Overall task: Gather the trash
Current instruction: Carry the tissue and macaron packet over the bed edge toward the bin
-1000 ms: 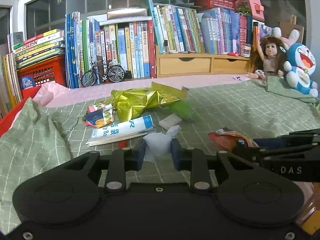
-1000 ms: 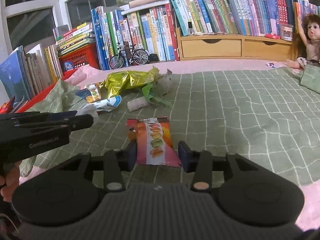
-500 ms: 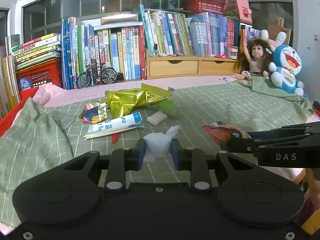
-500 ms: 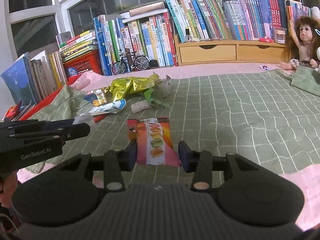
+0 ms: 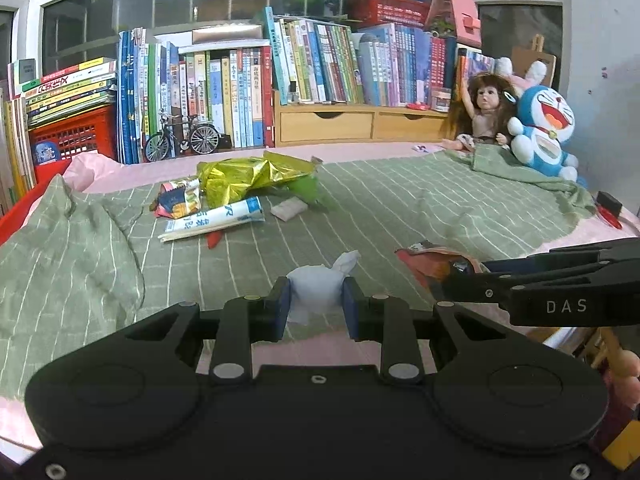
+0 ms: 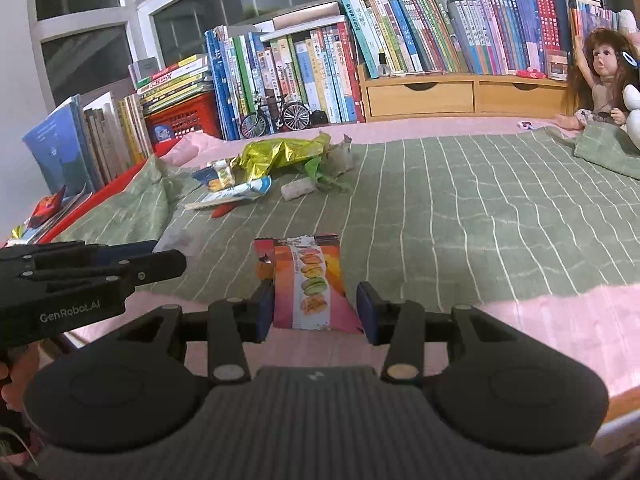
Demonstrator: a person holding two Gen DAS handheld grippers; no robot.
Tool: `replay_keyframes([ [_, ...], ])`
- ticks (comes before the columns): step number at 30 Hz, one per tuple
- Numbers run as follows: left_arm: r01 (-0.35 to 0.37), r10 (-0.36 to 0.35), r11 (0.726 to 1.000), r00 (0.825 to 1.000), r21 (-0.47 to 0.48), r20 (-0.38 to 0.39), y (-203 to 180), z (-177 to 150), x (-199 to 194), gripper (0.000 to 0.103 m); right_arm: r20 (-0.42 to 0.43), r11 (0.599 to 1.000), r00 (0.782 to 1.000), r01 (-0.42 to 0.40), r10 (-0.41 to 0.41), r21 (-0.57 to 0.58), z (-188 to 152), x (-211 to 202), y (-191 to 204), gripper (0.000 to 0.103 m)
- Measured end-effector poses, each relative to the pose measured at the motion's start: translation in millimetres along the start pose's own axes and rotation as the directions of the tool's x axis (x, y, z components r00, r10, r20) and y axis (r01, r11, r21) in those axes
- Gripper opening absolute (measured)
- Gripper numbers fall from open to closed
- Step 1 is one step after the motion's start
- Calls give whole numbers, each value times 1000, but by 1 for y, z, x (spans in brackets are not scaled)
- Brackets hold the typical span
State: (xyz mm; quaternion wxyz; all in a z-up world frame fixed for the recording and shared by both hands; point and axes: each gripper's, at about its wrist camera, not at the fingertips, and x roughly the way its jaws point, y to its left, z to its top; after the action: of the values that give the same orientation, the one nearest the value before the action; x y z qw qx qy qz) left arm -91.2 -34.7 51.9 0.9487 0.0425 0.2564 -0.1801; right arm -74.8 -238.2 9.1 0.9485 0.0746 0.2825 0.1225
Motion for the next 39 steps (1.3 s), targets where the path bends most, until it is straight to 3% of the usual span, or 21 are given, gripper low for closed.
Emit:
replay_keyframes([
  [16, 67, -67, 998, 996, -8, -57, -16, -29, -29, 26, -50, 1000, 998, -22, 23, 14, -29, -30, 5, 48],
  [25, 89, -90, 996, 991, -14, -102, -26, -53, -52, 26, -66, 989, 988, -140, 137, -55, -54, -56, 11, 48],
  [31, 93, -95, 995, 981, -24, -170, -28, -74, -55, 26, -77, 967, 966, -251, 247, -50, -70, -69, 10, 48],
  [39, 94, -108, 994, 953, -62, -282, -29, -105, -41, 26, -203, 978, 963, -196, 178, -73, -96, -58, 15, 48],
])
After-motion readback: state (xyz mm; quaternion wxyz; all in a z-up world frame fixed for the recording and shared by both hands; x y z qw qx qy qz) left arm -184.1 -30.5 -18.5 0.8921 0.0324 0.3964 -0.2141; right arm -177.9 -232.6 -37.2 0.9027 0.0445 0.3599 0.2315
